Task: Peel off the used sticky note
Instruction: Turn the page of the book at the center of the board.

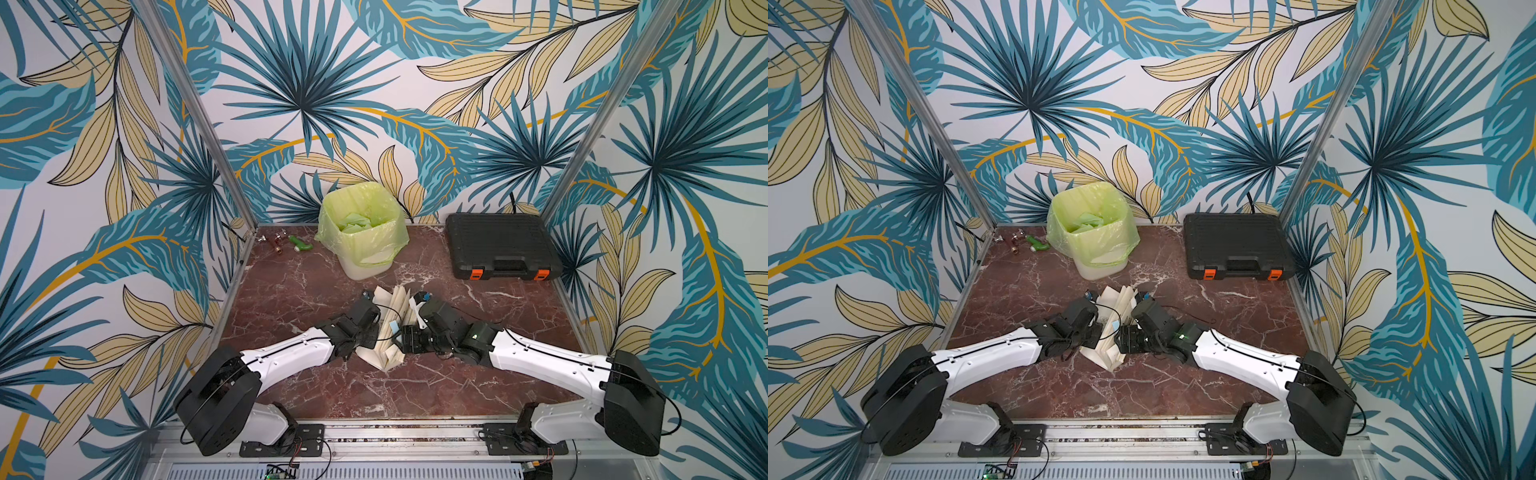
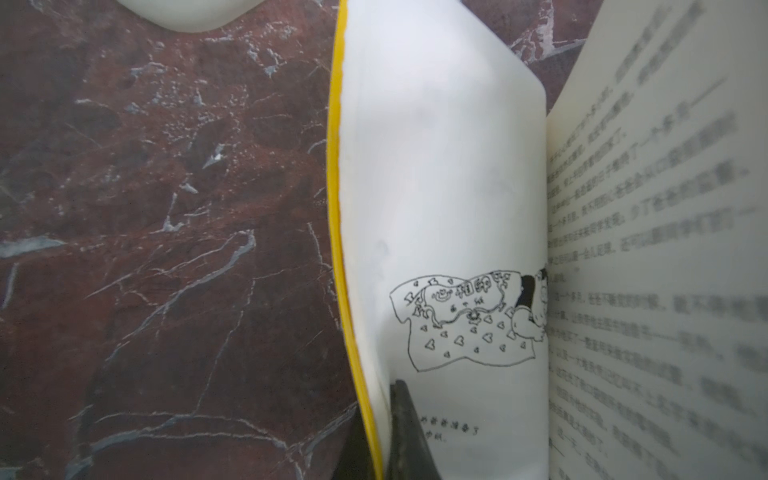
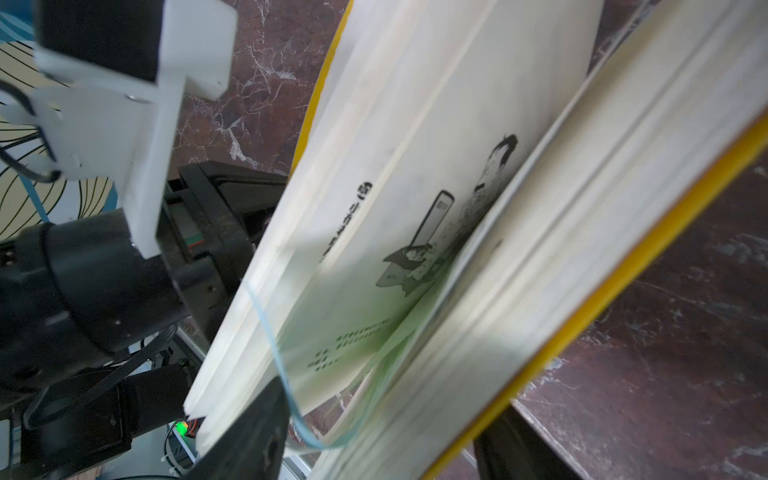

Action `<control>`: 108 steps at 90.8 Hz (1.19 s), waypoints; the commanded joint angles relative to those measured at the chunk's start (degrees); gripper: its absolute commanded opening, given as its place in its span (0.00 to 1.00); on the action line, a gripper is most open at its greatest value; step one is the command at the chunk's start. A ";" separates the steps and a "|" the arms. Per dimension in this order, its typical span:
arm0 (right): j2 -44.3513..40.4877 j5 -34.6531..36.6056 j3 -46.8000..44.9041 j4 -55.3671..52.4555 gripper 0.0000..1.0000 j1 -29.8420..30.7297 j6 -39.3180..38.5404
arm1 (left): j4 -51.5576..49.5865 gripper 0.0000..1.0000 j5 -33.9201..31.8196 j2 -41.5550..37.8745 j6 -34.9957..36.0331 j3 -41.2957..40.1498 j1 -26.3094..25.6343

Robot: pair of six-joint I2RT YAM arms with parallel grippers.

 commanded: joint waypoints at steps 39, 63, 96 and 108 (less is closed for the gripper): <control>-1.28 1.82 -1.16 -3.00 0.35 -0.16 -0.73 | 2.25 0.00 2.49 -2.80 -1.55 -0.32 2.23; -1.23 -1.58 -0.42 -1.34 0.14 -1.71 -4.80 | 2.19 0.00 5.85 -7.06 -3.54 0.06 3.45; 1.36 -11.12 2.86 2.16 0.02 -4.52 -9.47 | 3.97 0.16 10.98 -20.55 -5.30 1.35 4.49; 1.12 -10.70 6.85 -6.91 0.00 -4.58 -11.62 | 3.47 0.19 10.86 -21.45 -5.15 1.06 4.58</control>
